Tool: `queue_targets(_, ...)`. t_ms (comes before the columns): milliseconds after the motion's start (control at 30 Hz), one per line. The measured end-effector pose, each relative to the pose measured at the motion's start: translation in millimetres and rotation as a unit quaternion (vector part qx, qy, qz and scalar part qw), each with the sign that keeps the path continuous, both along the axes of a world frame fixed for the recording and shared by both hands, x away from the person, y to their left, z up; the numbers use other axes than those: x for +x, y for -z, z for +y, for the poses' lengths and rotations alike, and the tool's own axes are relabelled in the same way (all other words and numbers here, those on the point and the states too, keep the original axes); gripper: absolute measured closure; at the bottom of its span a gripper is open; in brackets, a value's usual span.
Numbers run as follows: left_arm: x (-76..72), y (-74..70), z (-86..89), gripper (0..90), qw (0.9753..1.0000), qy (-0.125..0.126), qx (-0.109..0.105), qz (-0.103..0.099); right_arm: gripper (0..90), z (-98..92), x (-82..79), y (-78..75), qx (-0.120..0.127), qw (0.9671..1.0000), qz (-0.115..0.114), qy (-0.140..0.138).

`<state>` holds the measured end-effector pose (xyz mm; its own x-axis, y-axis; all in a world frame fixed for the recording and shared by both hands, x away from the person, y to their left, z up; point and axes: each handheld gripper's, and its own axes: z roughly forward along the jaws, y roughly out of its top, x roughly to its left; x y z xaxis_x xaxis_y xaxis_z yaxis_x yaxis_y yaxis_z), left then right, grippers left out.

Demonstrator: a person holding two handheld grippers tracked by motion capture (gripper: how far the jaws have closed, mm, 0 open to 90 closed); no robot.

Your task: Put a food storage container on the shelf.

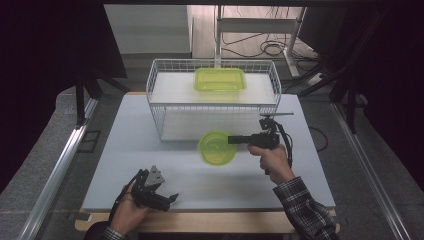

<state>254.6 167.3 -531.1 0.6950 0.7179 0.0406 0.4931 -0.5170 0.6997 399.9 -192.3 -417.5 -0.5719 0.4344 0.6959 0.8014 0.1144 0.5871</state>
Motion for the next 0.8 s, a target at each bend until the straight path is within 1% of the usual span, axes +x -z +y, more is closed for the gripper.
queue_targets(33, 0.0, -0.1, 0.2, 1.2, 1.0000, -0.001, 0.000, 0.000, 81.3, 0.0, 0.0, 0.0, 0.000, 1.0000, 0.000, 0.000)
queue_targets(67, 0.0, -0.1, 0.3, 1.1, 1.0000, -0.001, 0.000, -0.001, 81.3, -0.4, 0.6, -5.1, 0.003, 1.0000, -0.006, 0.002)
queue_targets(100, 0.1, -0.2, 0.5, 1.1, 1.0000, -0.002, -0.001, 0.000, 81.3, -0.4, 0.6, -5.1, 0.003, 1.0000, -0.006, 0.002)
queue_targets(333, 0.8, 0.0, 1.2, 1.0, 1.0000, -0.004, -0.001, 0.001, 81.3, -2.8, 5.0, -23.0, 0.014, 0.9997, -0.013, 0.011)
queue_targets(367, 0.8, 0.1, 1.0, 1.0, 1.0000, -0.003, -0.001, 0.000, 81.3, -3.0, 5.8, -29.7, 0.016, 0.9996, -0.017, 0.013)
queue_targets(400, 0.8, 0.1, 1.0, 1.0, 1.0000, -0.004, -0.001, 0.000, 81.3, -3.1, 6.2, -33.4, 0.017, 0.9996, -0.020, 0.014)
queue_targets(433, 0.8, 0.1, 1.0, 0.9, 1.0000, -0.004, -0.001, 0.000, 81.3, -3.1, 6.2, -33.4, 0.017, 0.9996, -0.020, 0.014)
queue_targets(467, 0.8, 0.1, 1.1, 1.0, 1.0000, -0.004, -0.001, 0.000, 81.3, -3.4, 7.1, -40.9, 0.019, 0.9994, -0.025, 0.017)
queue_targets(500, 0.8, 0.0, 1.2, 0.9, 1.0000, -0.004, -0.001, 0.000, 81.3, -3.6, 7.5, -44.7, 0.021, 0.9992, -0.027, 0.018)
queue_targets(533, 0.8, 0.0, 1.2, 0.9, 1.0000, -0.005, -0.001, 0.000, 81.3, -3.6, 7.5, -44.7, 0.021, 0.9992, -0.027, 0.018)
queue_targets(600, 0.8, 0.1, 1.2, 0.9, 1.0000, -0.005, -0.001, 0.000, 81.3, -4.1, 8.5, -52.2, 0.024, 0.9989, -0.034, 0.021)
queue_targets(633, 0.9, 0.1, 1.3, 0.9, 1.0000, -0.005, -0.001, 0.000, 81.3, -4.7, 10.0, -59.7, 0.027, 0.9986, -0.040, 0.023)
queue_targets(667, 0.9, 0.2, 1.3, 0.9, 1.0000, -0.006, -0.001, 0.001, 81.3, -4.9, 10.8, -63.6, 0.028, 0.9983, -0.043, 0.026)
queue_targets(700, 1.0, 0.2, 1.4, 0.9, 1.0000, -0.005, 0.000, 0.000, 81.3, -4.9, 10.8, -63.6, 0.028, 0.9983, -0.043, 0.026)
queue_targets(733, 0.9, 0.1, 1.4, 0.9, 1.0000, -0.005, 0.000, 0.000, 81.3, -5.1, 11.5, -67.5, 0.029, 0.9981, -0.046, 0.028)
queue_targets(767, 0.9, 0.1, 1.3, 0.9, 1.0000, -0.005, 0.000, 0.000, 81.3, -5.3, 13.5, -75.0, 0.031, 0.9977, -0.052, 0.032)
queue_targets(800, 0.9, 0.0, 1.4, 0.9, 1.0000, -0.005, 0.000, 0.000, 81.3, -5.3, 13.5, -75.0, 0.031, 0.9977, -0.052, 0.032)
